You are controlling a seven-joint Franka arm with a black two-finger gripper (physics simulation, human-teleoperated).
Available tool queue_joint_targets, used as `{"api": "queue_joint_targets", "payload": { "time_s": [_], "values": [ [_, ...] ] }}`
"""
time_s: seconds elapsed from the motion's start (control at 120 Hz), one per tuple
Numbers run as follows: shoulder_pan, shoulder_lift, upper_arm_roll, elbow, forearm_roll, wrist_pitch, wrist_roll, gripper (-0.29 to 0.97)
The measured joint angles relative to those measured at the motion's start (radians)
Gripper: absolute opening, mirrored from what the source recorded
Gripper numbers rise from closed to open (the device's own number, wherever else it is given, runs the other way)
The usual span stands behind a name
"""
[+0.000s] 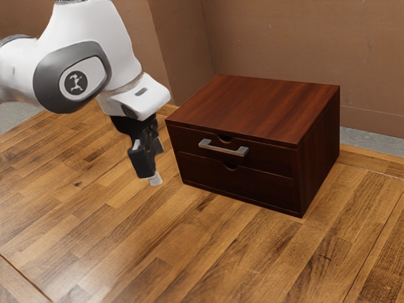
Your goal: Pull the drawer handle with one arm to open the drawer
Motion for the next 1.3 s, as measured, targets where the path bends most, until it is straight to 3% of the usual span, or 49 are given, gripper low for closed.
{"api": "queue_joint_targets", "payload": {
  "time_s": [0.108,0.242,0.483,0.617,0.783,0.9,1.083,1.3],
  "values": [
    [-0.019,-0.013,-0.014,-0.04,0.048,0.143,0.138,0.68],
    [0.102,-0.022,-0.15,-0.059,0.067,0.251,0.314,0.68],
    [0.144,0.038,-0.174,-0.054,0.058,0.365,0.569,0.68],
    [0.143,0.083,-0.17,-0.054,0.004,0.424,0.671,0.65],
    [0.158,0.105,-0.163,-0.055,-0.125,0.46,0.758,0.61],
    [0.164,0.132,-0.143,-0.054,-0.179,0.473,0.8,0.5],
    [0.192,0.16,-0.129,-0.034,-0.215,0.483,0.854,0.34],
    [0.201,0.22,-0.126,0.021,-0.234,0.491,0.899,0.27]
  ]
}}
